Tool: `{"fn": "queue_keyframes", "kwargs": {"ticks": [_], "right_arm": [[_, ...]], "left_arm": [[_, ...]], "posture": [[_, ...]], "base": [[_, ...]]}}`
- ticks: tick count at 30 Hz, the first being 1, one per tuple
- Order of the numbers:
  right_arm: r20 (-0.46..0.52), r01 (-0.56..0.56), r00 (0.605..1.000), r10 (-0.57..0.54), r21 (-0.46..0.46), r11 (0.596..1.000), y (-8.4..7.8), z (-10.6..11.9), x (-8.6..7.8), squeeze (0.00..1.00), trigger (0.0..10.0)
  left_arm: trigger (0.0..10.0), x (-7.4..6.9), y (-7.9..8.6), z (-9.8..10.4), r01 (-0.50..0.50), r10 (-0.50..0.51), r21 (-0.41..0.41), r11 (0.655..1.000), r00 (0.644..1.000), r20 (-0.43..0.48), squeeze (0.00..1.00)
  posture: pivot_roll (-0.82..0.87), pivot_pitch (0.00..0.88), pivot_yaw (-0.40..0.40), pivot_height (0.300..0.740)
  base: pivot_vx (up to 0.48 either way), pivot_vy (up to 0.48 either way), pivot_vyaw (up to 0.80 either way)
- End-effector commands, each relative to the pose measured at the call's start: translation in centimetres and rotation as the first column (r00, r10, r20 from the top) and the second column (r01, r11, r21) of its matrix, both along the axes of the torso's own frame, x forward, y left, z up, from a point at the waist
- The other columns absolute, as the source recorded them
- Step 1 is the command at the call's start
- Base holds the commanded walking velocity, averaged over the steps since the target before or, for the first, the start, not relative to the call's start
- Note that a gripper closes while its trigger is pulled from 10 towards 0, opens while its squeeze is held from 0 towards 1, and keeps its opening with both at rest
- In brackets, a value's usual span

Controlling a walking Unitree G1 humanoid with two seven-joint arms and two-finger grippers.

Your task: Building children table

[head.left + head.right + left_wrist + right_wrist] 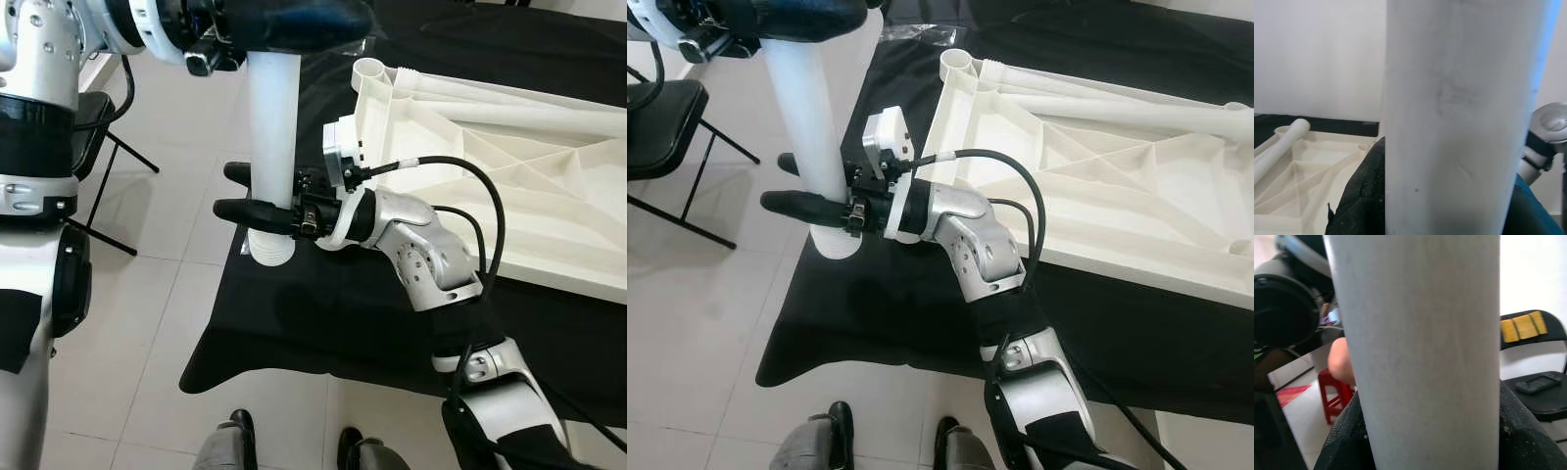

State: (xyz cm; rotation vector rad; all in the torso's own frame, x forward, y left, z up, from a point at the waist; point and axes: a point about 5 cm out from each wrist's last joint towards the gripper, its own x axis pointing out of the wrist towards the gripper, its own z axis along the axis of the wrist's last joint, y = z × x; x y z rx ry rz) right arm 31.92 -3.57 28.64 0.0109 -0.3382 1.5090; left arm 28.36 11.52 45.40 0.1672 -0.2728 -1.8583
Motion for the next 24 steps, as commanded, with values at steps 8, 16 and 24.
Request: {"fn": "queue_keyframes", "kwargs": {"ticks": [8, 16, 24], "right_arm": [[0.045, 0.019, 0.999, -0.019, 0.006, 1.000, 1.2, 1.1, 0.0, 0.00, 0.0], [0.040, 0.275, 0.960, -0.278, 0.073, 0.959, 0.4, 2.3, 2.7, 0.00, 0.0], [0.021, 0.465, 0.882, -0.470, 0.107, 0.879, -2.8, 3.3, 5.2, 0.00, 0.0]], "left_arm": [[0.0, -1.6, -2.4, -1.2, 0.334, -0.333, -0.008, 0.942, 0.938, -0.094, 0.00], [10.0, -0.4, -0.8, 0.1, 0.100, -0.105, -0.110, 0.989, 0.993, -0.043, 1.00], [10.0, -0.9, 4.4, 1.8, -0.173, 0.178, -0.262, 0.949, 0.984, -0.005, 1.00]], "posture": [[0.06, 0.266, -0.057, 0.740], [0.07, 0.288, -0.061, 0.740], [0.08, 0.310, -0.068, 0.740]], "base": [[0.000, 0.000, 0.00], [0.000, 0.000, 0.00], [0.000, 0.000, 0.00]]}}
